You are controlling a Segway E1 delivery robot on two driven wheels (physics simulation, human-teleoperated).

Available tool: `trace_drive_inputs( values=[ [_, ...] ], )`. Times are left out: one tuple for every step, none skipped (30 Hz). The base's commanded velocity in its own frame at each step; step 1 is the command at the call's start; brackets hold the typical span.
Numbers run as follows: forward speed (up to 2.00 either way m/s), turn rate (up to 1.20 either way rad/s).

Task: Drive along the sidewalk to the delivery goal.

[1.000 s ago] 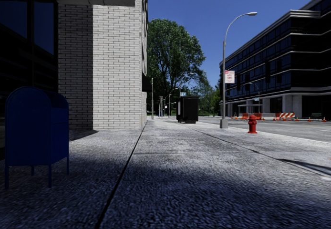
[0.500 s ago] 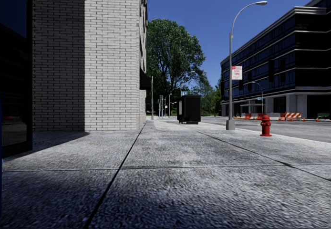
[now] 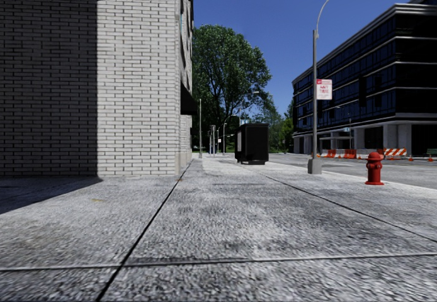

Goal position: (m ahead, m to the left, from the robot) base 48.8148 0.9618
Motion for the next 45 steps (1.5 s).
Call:
trace_drive_inputs(
  values=[
    [2.0,0.0],
    [2.0,0.0],
    [2.0,0.0],
    [2.0,0.0],
    [2.0,0.0],
    [2.0,0.0],
    [2.0,0.0],
    [2.0,0.0],
    [2.0,0.0],
    [2.0,0.0],
    [2.0,0.0],
    [2.0,0.0],
    [2.0,0.0],
    [2.0,0.0],
    [2.0,0.0],
    [2.0,0.0],
    [2.0,0.0],
    [2.0,0.0],
    [2.0,0.0],
    [2.0,0.0],
    [2.0,0.0],
    [2.0,0.0],
    [2.0,0.0],
    [2.0,0.0],
    [2.0,0.0],
    [2.0,0.0],
    [2.0,0.0],
    [2.0,0.0],
    [2.0,0.0],
    [2.0,0.0],
    [2.0,0.0],
    [2.0,0.0],
    [2.0,0.0],
    [2.0,0.0],
    [2.0,0.0],
    [2.0,0.01],
    [2.0,0.01],
    [2.0,0.04],
    [2.0,0.06],
    [2.0,0.06],
    [2.0,0.1],
    [2.0,0.12],
    [2.0,0.13],
    [2.0,0.13],
    [2.0,0.14]
  ],
)
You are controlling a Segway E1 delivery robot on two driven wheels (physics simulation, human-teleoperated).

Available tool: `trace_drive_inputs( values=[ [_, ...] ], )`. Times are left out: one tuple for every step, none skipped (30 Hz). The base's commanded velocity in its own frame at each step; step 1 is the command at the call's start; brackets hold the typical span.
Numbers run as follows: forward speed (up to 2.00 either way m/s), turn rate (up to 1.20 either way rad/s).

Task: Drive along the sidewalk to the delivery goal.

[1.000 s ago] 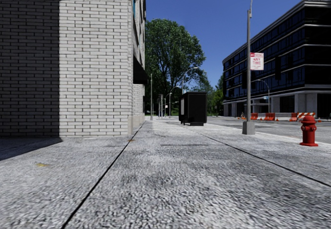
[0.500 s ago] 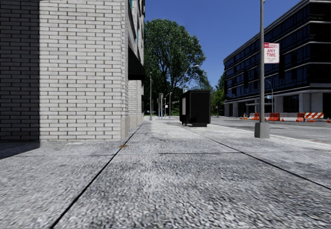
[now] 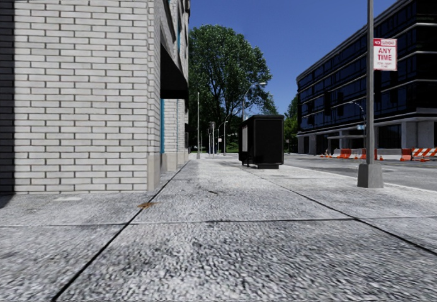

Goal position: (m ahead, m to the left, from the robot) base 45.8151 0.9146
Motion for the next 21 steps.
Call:
trace_drive_inputs(
  values=[
    [2.0,0.15],
    [2.0,0.15],
    [2.0,0.15],
    [2.0,0.17],
    [2.0,0.17],
    [2.0,0.17],
    [2.0,0.17],
    [2.0,0.17],
    [2.0,0.22],
    [2.0,0.25],
    [2.0,0.25],
    [2.0,0.26],
    [2.0,0.26],
    [2.0,0.26],
    [2.0,0.26],
    [2.0,0.26],
    [2.0,0.26],
    [2.0,0.26],
    [2.0,0.26],
    [2.0,0.26],
    [2.0,0.26]
  ],
)
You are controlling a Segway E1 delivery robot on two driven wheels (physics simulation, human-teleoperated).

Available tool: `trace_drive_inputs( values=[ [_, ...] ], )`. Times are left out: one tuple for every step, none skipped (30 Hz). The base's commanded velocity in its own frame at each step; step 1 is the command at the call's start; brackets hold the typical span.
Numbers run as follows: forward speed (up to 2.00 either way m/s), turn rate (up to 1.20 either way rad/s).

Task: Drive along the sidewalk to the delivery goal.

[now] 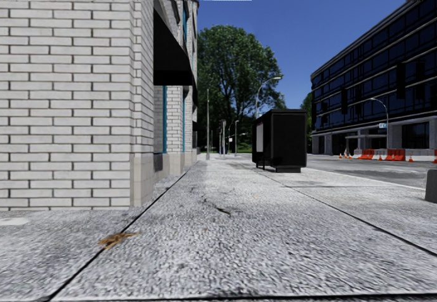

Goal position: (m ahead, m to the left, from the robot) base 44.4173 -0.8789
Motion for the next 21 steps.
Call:
trace_drive_inputs(
  values=[
    [2.0,0.26],
    [2.0,0.26],
    [2.0,0.0],
    [2.0,0.0],
    [2.0,0.0],
    [2.0,0.0],
    [2.0,0.0],
    [2.0,0.0],
    [2.0,0.0],
    [2.0,0.0],
    [2.0,0.0],
    [2.0,0.0],
    [2.0,0.0],
    [2.0,0.0],
    [2.0,0.0],
    [2.0,0.0],
    [2.0,0.0],
    [2.0,0.0],
    [2.0,0.0],
    [2.0,0.0],
    [2.0,0.0]
  ],
)
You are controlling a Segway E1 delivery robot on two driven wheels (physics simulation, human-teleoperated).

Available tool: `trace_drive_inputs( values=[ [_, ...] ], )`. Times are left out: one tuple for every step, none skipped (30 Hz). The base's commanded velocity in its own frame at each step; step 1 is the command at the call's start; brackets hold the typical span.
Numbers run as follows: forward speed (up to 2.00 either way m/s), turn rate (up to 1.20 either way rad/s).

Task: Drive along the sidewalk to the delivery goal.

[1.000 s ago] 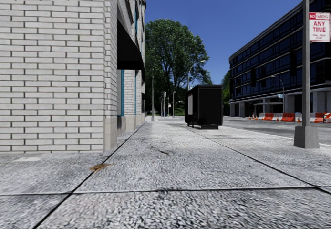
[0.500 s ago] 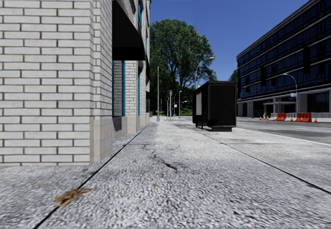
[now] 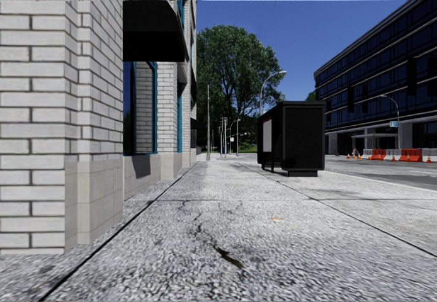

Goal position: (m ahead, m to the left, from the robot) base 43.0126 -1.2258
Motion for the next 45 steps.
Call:
trace_drive_inputs(
  values=[
    [2.0,0.0],
    [2.0,0.0],
    [2.0,0.0],
    [2.0,0.0],
    [2.0,0.0],
    [2.0,0.03],
    [2.0,0.03],
    [2.0,0.05],
    [2.0,0.05],
    [2.0,0.06],
    [2.0,0.08],
    [2.0,0.08],
    [2.0,0.1],
    [2.0,0.1],
    [2.0,0.11],
    [2.0,0.11],
    [2.0,0.11],
    [2.0,0.12],
    [2.0,0.12],
    [2.0,0.12],
    [2.0,0.14],
    [2.0,0.16],
    [2.0,0.16],
    [2.0,0.16],
    [2.0,0.16],
    [2.0,0.01],
    [2.0,0.01],
    [2.0,0.0],
    [2.0,0.0],
    [2.0,0.0],
    [2.0,0.0],
    [2.0,0.0],
    [2.0,0.0],
    [2.0,0.0],
    [2.0,0.0],
    [2.0,0.0],
    [2.0,0.0],
    [2.0,0.0],
    [2.0,0.0],
    [2.0,0.0],
    [2.0,0.0],
    [2.0,0.0],
    [2.0,0.0],
    [2.0,0.0],
    [2.0,0.0]
  ],
)
